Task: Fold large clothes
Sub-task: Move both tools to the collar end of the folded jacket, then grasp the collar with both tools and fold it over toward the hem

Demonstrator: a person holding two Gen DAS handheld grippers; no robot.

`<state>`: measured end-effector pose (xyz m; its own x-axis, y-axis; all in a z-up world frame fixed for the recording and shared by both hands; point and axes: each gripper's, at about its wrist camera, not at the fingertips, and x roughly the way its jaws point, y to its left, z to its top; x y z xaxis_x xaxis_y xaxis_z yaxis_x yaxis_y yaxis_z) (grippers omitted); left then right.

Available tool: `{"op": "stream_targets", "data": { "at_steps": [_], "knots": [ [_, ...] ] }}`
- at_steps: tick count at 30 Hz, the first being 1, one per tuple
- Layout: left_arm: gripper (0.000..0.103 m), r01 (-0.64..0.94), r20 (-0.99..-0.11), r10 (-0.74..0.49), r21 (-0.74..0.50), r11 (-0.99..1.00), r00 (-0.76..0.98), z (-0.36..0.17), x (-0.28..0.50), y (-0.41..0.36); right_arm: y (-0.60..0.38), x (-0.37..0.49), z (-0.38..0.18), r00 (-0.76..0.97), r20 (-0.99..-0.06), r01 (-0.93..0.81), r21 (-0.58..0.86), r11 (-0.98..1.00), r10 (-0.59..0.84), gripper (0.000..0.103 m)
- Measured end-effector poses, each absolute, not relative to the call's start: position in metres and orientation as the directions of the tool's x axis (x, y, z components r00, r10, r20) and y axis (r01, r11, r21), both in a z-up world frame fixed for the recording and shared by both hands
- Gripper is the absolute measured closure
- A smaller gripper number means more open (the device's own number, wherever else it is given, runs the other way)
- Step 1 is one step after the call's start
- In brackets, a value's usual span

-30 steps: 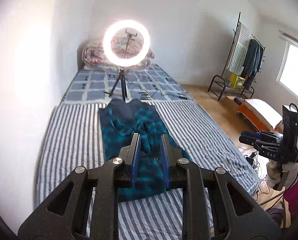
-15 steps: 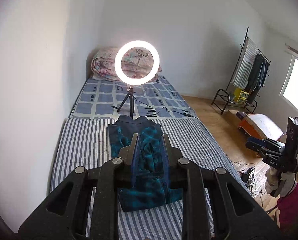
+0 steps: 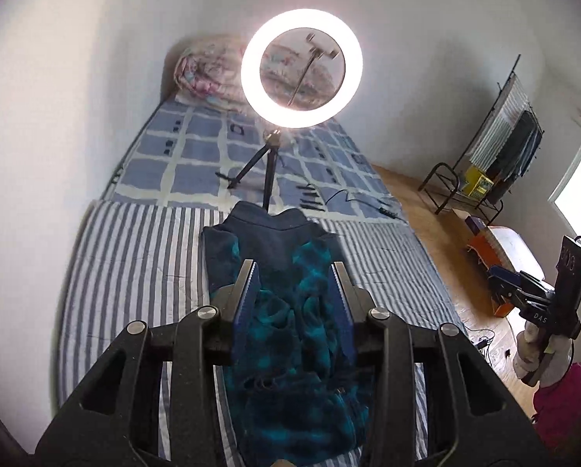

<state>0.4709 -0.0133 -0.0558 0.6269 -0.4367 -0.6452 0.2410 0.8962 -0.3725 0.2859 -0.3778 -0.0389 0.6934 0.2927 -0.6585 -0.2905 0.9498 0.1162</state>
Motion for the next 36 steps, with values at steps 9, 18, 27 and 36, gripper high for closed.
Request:
{"op": "stream_targets", "data": {
  "at_steps": [9, 18, 27, 36],
  "knots": [
    [0.065, 0.169, -0.722, -0.425, -0.402, 0.900, 0.546, -0.171, 0.570, -0.010, -0.400, 0.396, -0.131, 0.601, -0.724, -0.233, 0.247, 0.941, 0.339, 0.053],
    [0.065, 0.136, -0.754, -0.425, -0.417, 0.899, 0.501, -0.240, 0.621, -0.004, -0.406, 0.479, -0.242, 0.471, -0.758, -0.116, 0.454, 0.884, 0.451, 0.052],
    [0.065, 0.148, -0.778, -0.424, -0.404, 0.903, 0.463, -0.285, 0.647, -0.006, -0.395, 0.534, -0.312, 0.428, -0.846, -0.062, 0.322, 0.945, 0.317, 0.079],
    [0.046, 0.032, -0.724, -0.527, -0.575, 0.817, 0.445, -0.328, 0.688, 0.009, -0.424, 0.541, -0.311, 0.461, -0.737, -0.100, 0.511, 0.854, 0.495, 0.061]
  ]
}}
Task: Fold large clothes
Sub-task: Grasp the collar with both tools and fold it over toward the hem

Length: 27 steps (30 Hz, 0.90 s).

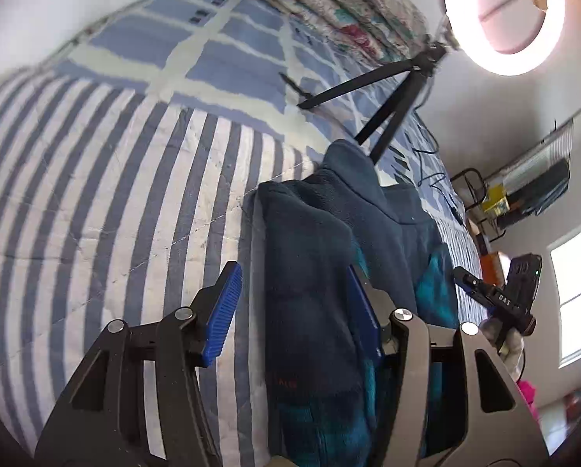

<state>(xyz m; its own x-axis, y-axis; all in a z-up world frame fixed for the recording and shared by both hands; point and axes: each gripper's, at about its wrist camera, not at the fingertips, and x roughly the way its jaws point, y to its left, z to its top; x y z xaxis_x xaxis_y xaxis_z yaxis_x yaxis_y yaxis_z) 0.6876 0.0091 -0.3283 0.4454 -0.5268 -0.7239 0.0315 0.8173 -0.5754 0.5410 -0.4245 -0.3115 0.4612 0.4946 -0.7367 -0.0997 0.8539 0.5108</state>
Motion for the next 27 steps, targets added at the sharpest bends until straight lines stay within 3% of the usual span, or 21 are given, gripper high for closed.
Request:
{"op": "stream_targets", "data": {
  "at_steps": [4, 10, 11, 12, 13, 14, 17, 27],
  "knots": [
    [0.047, -0.008, -0.719, -0.525, -0.593, 0.805, 0.456, -0.347, 0.706, 0.010, -0.427, 0.560, -0.328, 0.443, -0.700, -0.066, 0.598, 0.798, 0.561, 0.058],
    [0.047, -0.028, -0.681, -0.555, -0.643, 0.765, 0.478, -0.355, 0.730, 0.005, -0.413, 0.584, -0.339, 0.447, -0.682, -0.084, 0.612, 0.786, 0.579, 0.058],
    [0.049, -0.019, -0.683, -0.552, -0.636, 0.771, 0.478, -0.355, 0.734, 0.000, -0.412, 0.588, -0.340, 0.446, -0.680, -0.087, 0.614, 0.784, 0.582, 0.064],
    [0.059, -0.002, -0.688, -0.547, -0.623, 0.782, 0.477, -0.354, 0.737, -0.005, -0.410, 0.590, -0.340, 0.444, -0.682, -0.092, 0.611, 0.786, 0.581, 0.068],
    [0.069, 0.018, -0.696, -0.542, -0.607, 0.795, 0.471, -0.354, 0.739, -0.012, -0.408, 0.593, -0.342, 0.438, -0.684, -0.100, 0.608, 0.788, 0.583, 0.080],
    [0.090, 0.037, -0.718, -0.519, -0.569, 0.821, 0.463, -0.354, 0.742, -0.022, -0.406, 0.594, -0.342, 0.433, -0.684, -0.109, 0.606, 0.788, 0.587, 0.088],
    [0.096, 0.082, -0.733, -0.461, -0.490, 0.868, 0.500, -0.350, 0.736, -0.035, -0.398, 0.594, -0.337, 0.442, -0.693, -0.148, 0.570, 0.808, 0.570, 0.094],
    [0.099, 0.119, -0.677, -0.429, -0.454, 0.883, 0.598, -0.307, 0.705, -0.031, -0.384, 0.572, -0.274, 0.512, -0.701, -0.260, 0.423, 0.868, 0.495, 0.096]
  ]
}}
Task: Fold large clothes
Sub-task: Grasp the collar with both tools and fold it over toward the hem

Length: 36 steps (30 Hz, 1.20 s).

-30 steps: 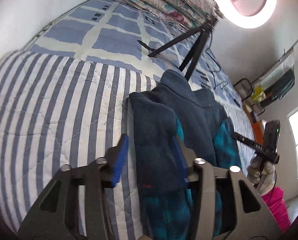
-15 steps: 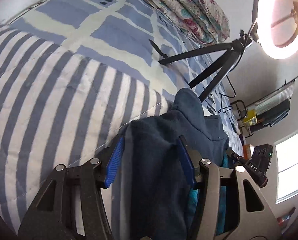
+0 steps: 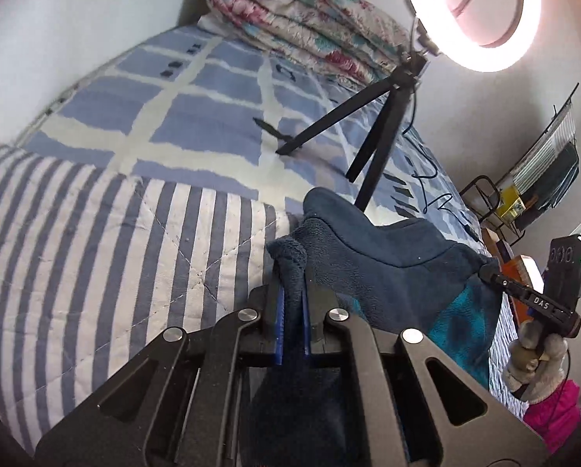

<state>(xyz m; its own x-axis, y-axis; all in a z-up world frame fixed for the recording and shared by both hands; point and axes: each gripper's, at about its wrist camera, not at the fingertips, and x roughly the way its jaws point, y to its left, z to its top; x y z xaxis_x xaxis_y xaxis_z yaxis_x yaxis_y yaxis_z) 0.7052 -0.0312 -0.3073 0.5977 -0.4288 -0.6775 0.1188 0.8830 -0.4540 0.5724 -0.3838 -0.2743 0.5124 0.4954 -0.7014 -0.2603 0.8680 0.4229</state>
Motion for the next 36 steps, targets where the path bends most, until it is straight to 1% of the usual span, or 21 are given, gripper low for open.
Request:
{"op": "stream_targets", "data": {
  "at_steps": [2, 5, 11, 17, 26, 30, 36],
  "knots": [
    [0.099, 0.128, -0.662, -0.433, -0.457, 0.880, 0.612, -0.295, 0.694, -0.031, -0.376, 0.563, -0.259, 0.523, -0.708, -0.295, 0.372, 0.880, 0.475, 0.096],
    [0.099, 0.152, -0.640, -0.436, -0.450, 0.880, 0.632, -0.275, 0.673, -0.032, -0.374, 0.547, -0.238, 0.538, -0.702, -0.317, 0.344, 0.884, 0.466, 0.096],
    [0.099, 0.204, -0.597, -0.461, -0.448, 0.870, 0.656, -0.227, 0.622, -0.033, -0.382, 0.504, -0.197, 0.564, -0.666, -0.338, 0.353, 0.872, 0.488, 0.097],
    [0.099, 0.228, -0.595, -0.470, -0.438, 0.870, 0.652, -0.200, 0.556, -0.028, -0.388, 0.449, -0.166, 0.563, -0.651, -0.362, 0.359, 0.860, 0.509, 0.097],
    [0.099, 0.228, -0.595, -0.466, -0.432, 0.872, 0.655, -0.200, 0.452, -0.024, -0.391, 0.353, -0.156, 0.540, -0.648, -0.377, 0.384, 0.843, 0.537, 0.097],
    [0.099, 0.222, -0.591, -0.478, -0.454, 0.863, 0.650, -0.207, 0.413, -0.022, -0.394, 0.313, -0.162, 0.519, -0.656, -0.381, 0.396, 0.835, 0.548, 0.097],
    [0.099, 0.210, -0.617, -0.478, -0.457, 0.864, 0.625, -0.225, 0.358, -0.019, -0.402, 0.252, -0.176, 0.503, -0.679, -0.354, 0.403, 0.844, 0.535, 0.097]
  ]
}}
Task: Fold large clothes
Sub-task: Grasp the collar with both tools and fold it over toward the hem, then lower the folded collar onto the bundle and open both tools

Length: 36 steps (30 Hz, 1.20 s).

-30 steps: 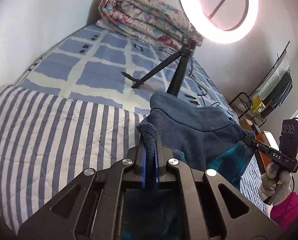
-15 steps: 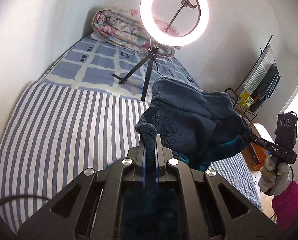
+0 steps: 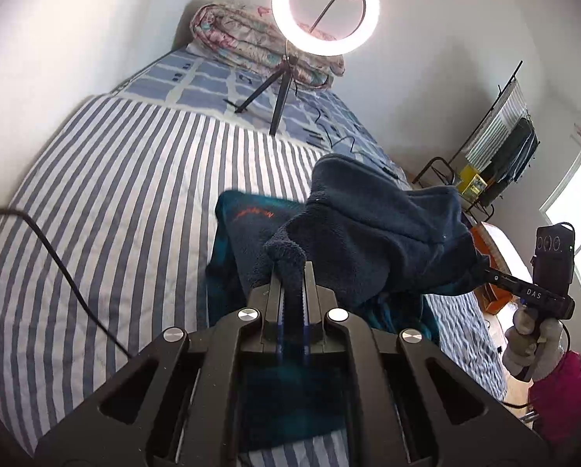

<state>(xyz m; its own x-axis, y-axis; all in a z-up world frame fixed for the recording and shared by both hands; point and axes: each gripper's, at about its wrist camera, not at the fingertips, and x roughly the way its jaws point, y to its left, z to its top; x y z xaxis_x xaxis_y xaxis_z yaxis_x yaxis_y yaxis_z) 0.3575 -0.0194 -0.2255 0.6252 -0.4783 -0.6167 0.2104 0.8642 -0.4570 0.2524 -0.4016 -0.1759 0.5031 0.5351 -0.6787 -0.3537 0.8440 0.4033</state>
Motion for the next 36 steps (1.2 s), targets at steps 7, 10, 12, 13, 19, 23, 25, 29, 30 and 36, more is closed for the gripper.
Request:
{"op": "stream_targets", "data": {
  "at_steps": [7, 10, 12, 13, 19, 23, 25, 29, 30, 36],
  "knots": [
    [0.099, 0.202, -0.659, -0.463, -0.435, 0.877, 0.593, -0.254, 0.311, -0.025, -0.392, 0.193, -0.204, 0.461, -0.736, -0.357, 0.356, 0.863, 0.495, 0.096],
    [0.098, 0.208, -0.671, -0.448, -0.410, 0.888, 0.591, -0.255, 0.297, -0.028, -0.388, 0.181, -0.210, 0.458, -0.758, -0.360, 0.320, 0.876, 0.465, 0.096],
    [0.095, 0.221, -0.673, -0.451, -0.403, 0.888, 0.586, -0.251, 0.285, -0.026, -0.386, 0.175, -0.208, 0.452, -0.767, -0.372, 0.302, 0.878, 0.455, 0.095],
    [0.093, 0.226, -0.672, -0.454, -0.402, 0.887, 0.585, -0.250, 0.280, -0.024, -0.386, 0.171, -0.205, 0.460, -0.774, -0.377, 0.274, 0.885, 0.435, 0.094],
    [0.085, 0.228, -0.663, -0.462, -0.413, 0.882, 0.589, -0.234, 0.255, -0.002, -0.396, 0.143, -0.184, 0.470, -0.765, -0.427, 0.238, 0.872, 0.439, 0.078],
    [0.050, 0.175, -0.649, -0.494, -0.493, 0.852, 0.579, -0.230, 0.260, 0.016, -0.413, 0.134, -0.174, 0.469, -0.734, -0.387, 0.330, 0.861, 0.492, 0.064],
    [0.047, 0.140, -0.636, -0.517, -0.546, 0.826, 0.572, -0.232, 0.267, 0.022, -0.415, 0.136, -0.173, 0.464, -0.725, -0.367, 0.366, 0.855, 0.509, 0.058],
    [0.045, 0.044, -0.639, -0.554, -0.634, 0.772, 0.534, -0.248, 0.291, 0.027, -0.412, 0.148, -0.182, 0.450, -0.730, -0.296, 0.422, 0.857, 0.515, 0.041],
    [0.045, 0.020, -0.633, -0.571, -0.661, 0.750, 0.522, -0.253, 0.296, 0.028, -0.411, 0.152, -0.186, 0.435, -0.728, -0.278, 0.450, 0.849, 0.529, 0.041],
    [0.047, -0.087, -0.607, -0.647, -0.757, 0.648, 0.461, -0.284, 0.317, 0.021, -0.404, 0.173, -0.215, 0.394, -0.736, -0.178, 0.527, 0.831, 0.551, 0.041]
  ]
}}
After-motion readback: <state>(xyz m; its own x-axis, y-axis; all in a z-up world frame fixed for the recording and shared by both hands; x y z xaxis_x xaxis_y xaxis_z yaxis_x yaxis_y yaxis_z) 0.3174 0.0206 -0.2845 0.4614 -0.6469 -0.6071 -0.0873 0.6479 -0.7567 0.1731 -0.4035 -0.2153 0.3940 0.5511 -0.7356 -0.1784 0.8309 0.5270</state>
